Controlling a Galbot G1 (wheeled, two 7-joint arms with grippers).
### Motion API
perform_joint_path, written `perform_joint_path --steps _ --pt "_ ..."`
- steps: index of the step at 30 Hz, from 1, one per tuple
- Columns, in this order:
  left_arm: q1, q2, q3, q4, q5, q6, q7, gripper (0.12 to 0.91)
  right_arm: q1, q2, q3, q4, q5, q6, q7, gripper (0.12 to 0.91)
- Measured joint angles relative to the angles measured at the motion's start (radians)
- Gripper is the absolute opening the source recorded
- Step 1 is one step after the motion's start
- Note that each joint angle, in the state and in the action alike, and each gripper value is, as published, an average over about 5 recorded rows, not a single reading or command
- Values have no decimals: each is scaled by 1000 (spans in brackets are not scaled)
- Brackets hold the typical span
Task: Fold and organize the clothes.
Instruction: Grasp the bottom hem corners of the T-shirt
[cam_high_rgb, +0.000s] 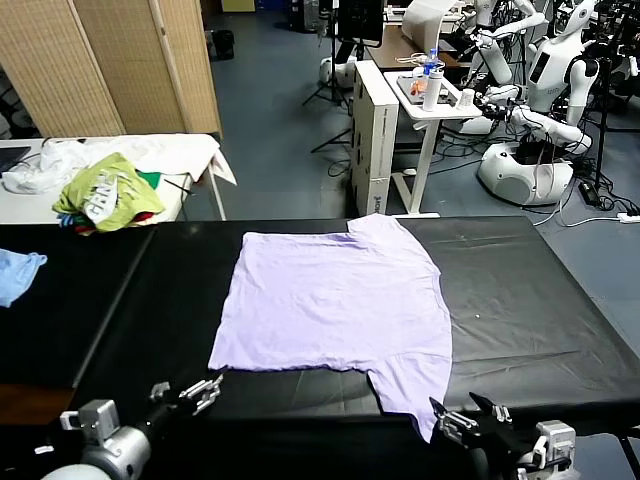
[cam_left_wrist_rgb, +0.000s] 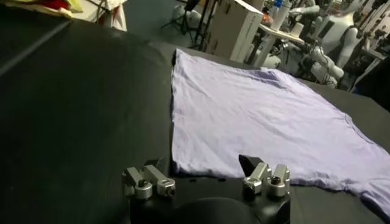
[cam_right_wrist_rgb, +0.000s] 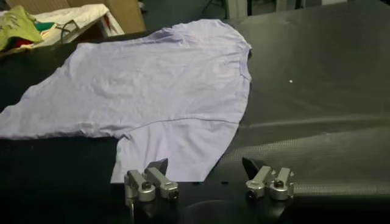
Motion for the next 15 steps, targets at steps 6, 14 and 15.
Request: perform_joint_path --steps 6,14,15 --pt "-39 -3 15 34 14 1 -4 907 18 15 -20 -19 -47 -2 1 907" --pt "-76 -17 46 94 53 -6 3 907 39 40 -65 -47 -100 -6 1 906" --pt "-78 -19 49 100 56 -7 4 907 39 44 -71 -50 -104 -7 0 897"
